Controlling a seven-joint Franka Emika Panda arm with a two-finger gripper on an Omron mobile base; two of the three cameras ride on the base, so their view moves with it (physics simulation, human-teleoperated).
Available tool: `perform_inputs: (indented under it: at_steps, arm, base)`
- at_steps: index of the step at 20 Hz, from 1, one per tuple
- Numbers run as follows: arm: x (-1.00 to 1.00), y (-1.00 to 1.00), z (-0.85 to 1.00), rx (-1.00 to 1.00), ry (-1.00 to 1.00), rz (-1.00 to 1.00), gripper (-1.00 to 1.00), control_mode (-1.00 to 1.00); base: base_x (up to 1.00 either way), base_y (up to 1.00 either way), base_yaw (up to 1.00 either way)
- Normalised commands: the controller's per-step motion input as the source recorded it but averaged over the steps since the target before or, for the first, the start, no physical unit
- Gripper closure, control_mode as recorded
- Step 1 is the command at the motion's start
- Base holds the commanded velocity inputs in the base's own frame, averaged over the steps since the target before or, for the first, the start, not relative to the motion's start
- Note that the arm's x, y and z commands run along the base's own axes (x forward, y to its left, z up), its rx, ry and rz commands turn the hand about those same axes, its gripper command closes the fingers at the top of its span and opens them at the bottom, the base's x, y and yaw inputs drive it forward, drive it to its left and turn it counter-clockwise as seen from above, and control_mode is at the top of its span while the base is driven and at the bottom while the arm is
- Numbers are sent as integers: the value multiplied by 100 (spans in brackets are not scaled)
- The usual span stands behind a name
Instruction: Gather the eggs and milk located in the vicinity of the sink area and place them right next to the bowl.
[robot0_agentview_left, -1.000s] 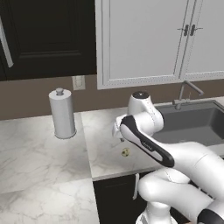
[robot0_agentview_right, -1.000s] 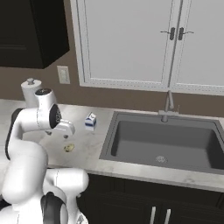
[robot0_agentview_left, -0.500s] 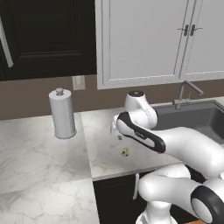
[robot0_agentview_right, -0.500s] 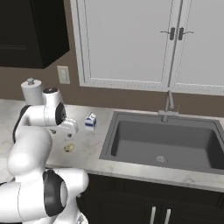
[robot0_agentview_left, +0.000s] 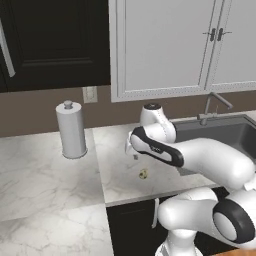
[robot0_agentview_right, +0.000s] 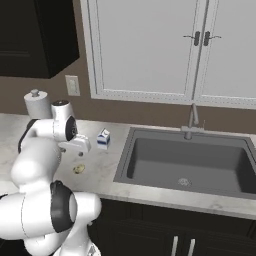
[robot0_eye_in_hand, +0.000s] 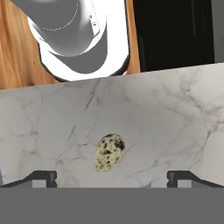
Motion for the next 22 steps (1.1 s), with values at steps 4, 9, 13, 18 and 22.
perform_inputs:
  at_steps: [4,9,13,18,22]
  arm:
    - [0,0,-12,0,2,0,-100,-100]
    - [0,0,-26,-1,1,0,-100,-100]
    - [0,0,-34,-4,0,0,-100,-100]
    - [0,0,-37,-4,0,0,-100,-100]
    - [5,0,-19,0,0,-2,-100,-100]
  base:
    - [0,0,0]
    - [0,0,0]
    - [0,0,0]
    - [0,0,0]
    - [0,0,0]
